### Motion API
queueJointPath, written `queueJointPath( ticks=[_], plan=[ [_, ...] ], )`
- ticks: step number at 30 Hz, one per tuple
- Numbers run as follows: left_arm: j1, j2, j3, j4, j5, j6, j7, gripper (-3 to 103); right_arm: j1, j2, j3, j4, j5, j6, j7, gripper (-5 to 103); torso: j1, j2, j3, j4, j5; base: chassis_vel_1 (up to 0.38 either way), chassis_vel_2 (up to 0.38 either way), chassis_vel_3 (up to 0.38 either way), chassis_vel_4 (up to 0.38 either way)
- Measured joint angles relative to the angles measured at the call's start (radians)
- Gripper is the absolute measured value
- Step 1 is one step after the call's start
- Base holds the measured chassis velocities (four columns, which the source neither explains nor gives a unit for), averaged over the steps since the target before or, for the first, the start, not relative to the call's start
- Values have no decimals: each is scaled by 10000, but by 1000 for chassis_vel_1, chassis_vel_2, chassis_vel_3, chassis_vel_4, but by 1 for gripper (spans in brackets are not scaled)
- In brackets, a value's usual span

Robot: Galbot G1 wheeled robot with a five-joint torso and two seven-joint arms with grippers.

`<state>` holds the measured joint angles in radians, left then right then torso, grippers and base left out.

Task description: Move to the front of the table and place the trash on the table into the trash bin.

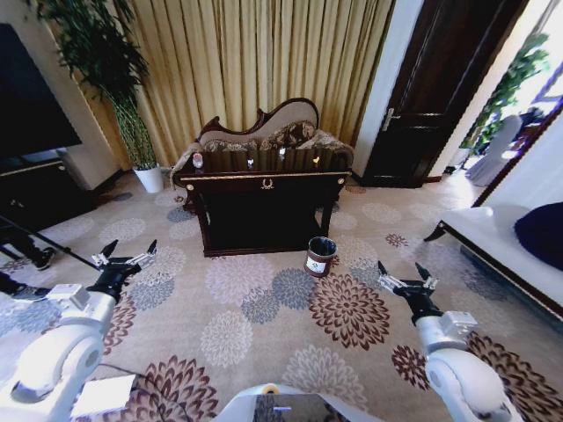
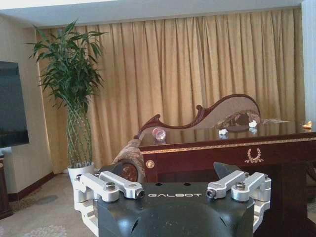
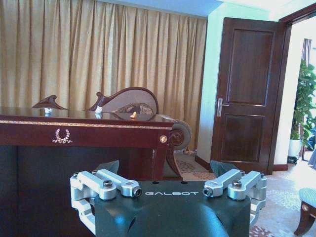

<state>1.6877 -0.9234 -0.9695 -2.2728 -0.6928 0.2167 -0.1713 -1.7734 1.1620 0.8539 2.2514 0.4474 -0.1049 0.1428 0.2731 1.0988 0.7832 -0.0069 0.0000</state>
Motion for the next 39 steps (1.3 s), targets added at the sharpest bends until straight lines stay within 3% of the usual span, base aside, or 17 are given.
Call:
queueJointPath(
  ticks=[39],
  plan=[
    [28,-76,81,-158,-16,-64,42,100,80,-46,-160,-21,-49,23,-123,100,1,0,0,-3,0,-129,131,128,-129]
  ],
)
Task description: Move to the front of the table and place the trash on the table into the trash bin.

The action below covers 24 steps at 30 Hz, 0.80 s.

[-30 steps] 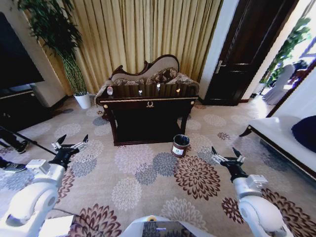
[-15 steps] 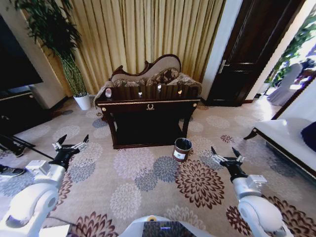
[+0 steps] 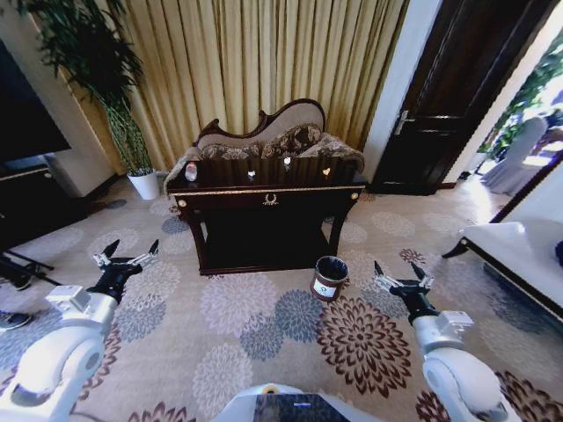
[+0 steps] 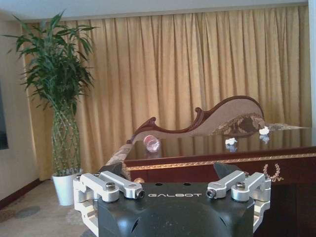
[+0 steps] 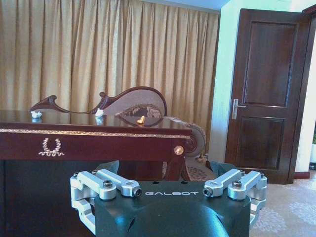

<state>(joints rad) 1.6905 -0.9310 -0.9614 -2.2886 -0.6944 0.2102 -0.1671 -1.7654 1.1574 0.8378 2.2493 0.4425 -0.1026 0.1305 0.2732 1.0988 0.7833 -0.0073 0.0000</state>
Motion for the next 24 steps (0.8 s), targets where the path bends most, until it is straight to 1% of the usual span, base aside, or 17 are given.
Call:
queueJointPath(
  ticks=[5,10,13,24],
  plan=[
    [-50,-4,78,19,0,2,0,100,20,0,-11,-31,-5,-8,-17,100,0,0,0,5,2,-145,155,159,-164],
    [-89,0,97,73,-6,9,-1,100,33,-7,-10,-59,-12,-12,-25,100,-1,1,-1,3,-4,-147,175,168,-174],
    [-117,17,98,86,-22,13,-1,100,52,-11,-29,-73,-20,-25,-27,100,0,0,0,2,1,-154,168,159,-169],
    [-103,3,102,78,-30,18,-3,100,62,7,-75,-75,-13,-25,-46,100,-1,0,0,1,0,-170,162,178,-166]
  ],
)
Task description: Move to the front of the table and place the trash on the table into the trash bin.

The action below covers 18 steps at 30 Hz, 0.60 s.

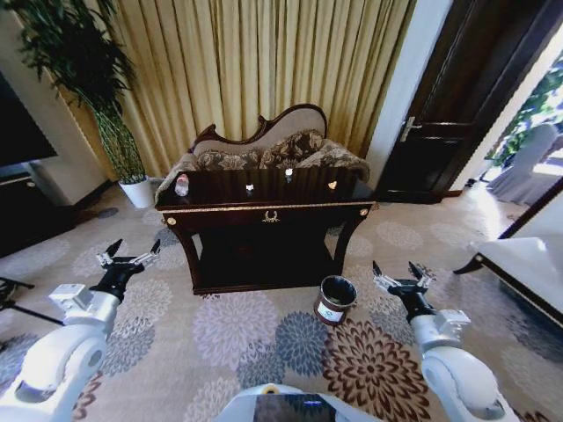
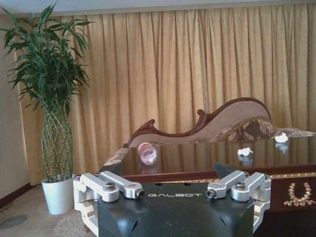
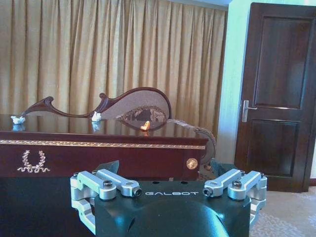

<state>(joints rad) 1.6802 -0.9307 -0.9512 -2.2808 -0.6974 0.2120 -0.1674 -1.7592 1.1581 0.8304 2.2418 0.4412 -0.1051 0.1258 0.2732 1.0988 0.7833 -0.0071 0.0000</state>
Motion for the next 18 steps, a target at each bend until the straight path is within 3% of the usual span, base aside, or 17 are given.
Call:
queueJointPath(
  ticks=[10,15,18],
  plan=[
    [54,-28,-39,-128,-6,7,-1,100,-43,43,-8,41,-1,22,-10,100,0,0,-1,-3,-3,-166,161,149,-177],
    [115,-46,-113,-189,-12,9,-2,100,-60,65,-20,88,-7,27,-27,100,0,-1,0,7,0,-152,202,189,-182],
    [123,-46,-140,-209,-18,9,-2,100,-60,88,-38,112,-11,29,-41,100,-1,-1,0,0,1,-173,177,196,-176]
  ],
)
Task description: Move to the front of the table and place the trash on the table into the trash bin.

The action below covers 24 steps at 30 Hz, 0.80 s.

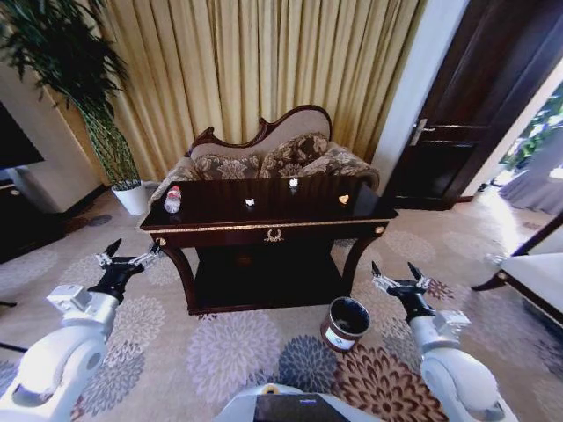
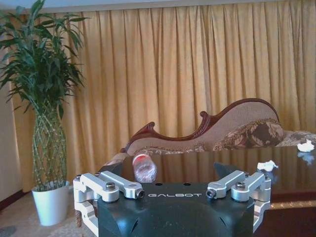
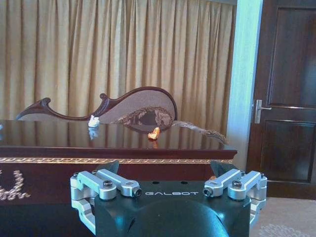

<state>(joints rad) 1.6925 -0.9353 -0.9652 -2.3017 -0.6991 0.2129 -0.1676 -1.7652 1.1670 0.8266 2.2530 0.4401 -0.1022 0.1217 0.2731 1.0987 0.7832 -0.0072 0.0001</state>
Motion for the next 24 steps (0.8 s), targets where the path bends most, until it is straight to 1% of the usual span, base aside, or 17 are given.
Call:
queueJointPath(
  ticks=[3,7,14,19,21,22,24],
  plan=[
    [0,-6,1,-19,-1,0,1,100,13,14,-28,2,-8,0,-8,100,1,0,0,-2,0,-189,150,175,-169],
    [6,-39,32,-31,1,2,1,100,67,19,-58,0,-13,0,-14,100,0,0,1,2,0,-176,151,188,-150],
    [7,-89,72,-48,5,10,1,100,191,9,-112,-4,-14,-46,-20,100,0,0,0,2,-3,-173,178,177,-165],
    [22,-180,109,-115,5,20,1,100,444,-79,-319,267,58,-324,7,100,3,-1,2,0,0,-147,139,151,-139],
    [69,-259,67,-219,-36,50,-1,100,877,-315,-529,359,275,-585,223,100,4,-2,2,1,-1,-110,76,106,-70],
    [69,-259,67,-219,-36,50,-1,100,877,-315,-529,359,275,-585,223,100,4,-2,2,1,-1,-110,58,65,-70],
    [148,-305,-10,-322,-65,71,-3,100,1323,-557,-662,387,590,-930,435,100,5,-2,2,2,1,-43,37,44,-50]
  ],
)
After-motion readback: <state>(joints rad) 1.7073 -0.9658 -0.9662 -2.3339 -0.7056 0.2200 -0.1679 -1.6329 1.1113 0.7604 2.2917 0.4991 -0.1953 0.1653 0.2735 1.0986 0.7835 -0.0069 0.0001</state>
